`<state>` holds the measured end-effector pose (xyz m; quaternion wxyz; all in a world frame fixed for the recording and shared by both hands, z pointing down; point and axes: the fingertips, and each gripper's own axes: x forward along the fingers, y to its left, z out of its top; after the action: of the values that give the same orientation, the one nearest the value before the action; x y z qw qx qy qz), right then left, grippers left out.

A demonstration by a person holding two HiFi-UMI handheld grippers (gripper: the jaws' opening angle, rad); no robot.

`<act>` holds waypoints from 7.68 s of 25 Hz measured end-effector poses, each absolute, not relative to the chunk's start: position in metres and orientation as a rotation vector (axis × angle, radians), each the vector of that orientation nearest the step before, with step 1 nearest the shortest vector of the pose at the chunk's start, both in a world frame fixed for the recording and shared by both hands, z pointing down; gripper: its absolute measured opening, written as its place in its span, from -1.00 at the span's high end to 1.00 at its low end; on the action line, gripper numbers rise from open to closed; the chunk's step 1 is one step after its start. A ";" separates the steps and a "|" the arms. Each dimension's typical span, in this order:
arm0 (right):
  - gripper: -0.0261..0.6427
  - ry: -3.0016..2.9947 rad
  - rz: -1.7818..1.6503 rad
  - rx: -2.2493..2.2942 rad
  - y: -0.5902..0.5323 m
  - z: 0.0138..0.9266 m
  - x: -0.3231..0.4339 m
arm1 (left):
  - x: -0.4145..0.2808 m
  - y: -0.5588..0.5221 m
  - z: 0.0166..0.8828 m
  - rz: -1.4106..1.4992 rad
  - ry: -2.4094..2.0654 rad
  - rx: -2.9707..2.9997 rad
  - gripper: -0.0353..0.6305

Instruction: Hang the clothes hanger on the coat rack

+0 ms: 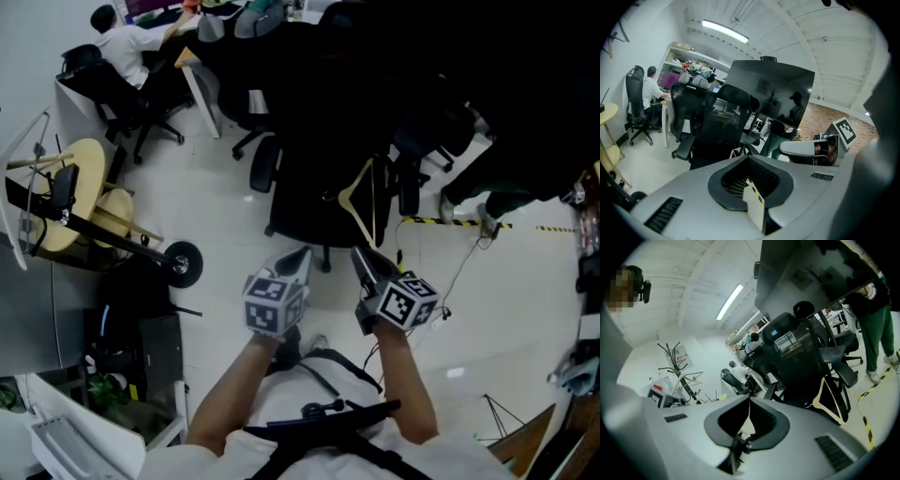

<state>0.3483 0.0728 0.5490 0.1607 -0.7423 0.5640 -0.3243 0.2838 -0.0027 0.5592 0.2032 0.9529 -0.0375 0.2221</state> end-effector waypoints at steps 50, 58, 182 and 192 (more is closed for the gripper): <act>-0.05 1.461 -1.790 -2.559 -0.038 0.987 0.616 | 0.523 -0.077 0.838 1.067 0.067 2.315 0.90; -0.06 1.408 -1.845 -2.629 -0.074 1.027 0.639 | 0.528 -0.102 0.854 1.055 -0.007 2.271 0.90; 0.18 2.247 -0.492 -1.046 -0.461 0.079 -0.054 | -0.146 -0.365 0.199 -0.175 -1.186 2.873 0.90; 0.18 2.056 -0.479 -1.254 -0.498 0.077 -0.030 | -0.169 -0.391 0.192 -0.185 -0.963 2.952 0.90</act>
<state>-0.0300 -0.4981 0.0772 0.3364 -0.4808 0.7886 -0.1838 -0.1690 -0.3907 0.1923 0.0156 0.9489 -0.3095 -0.0595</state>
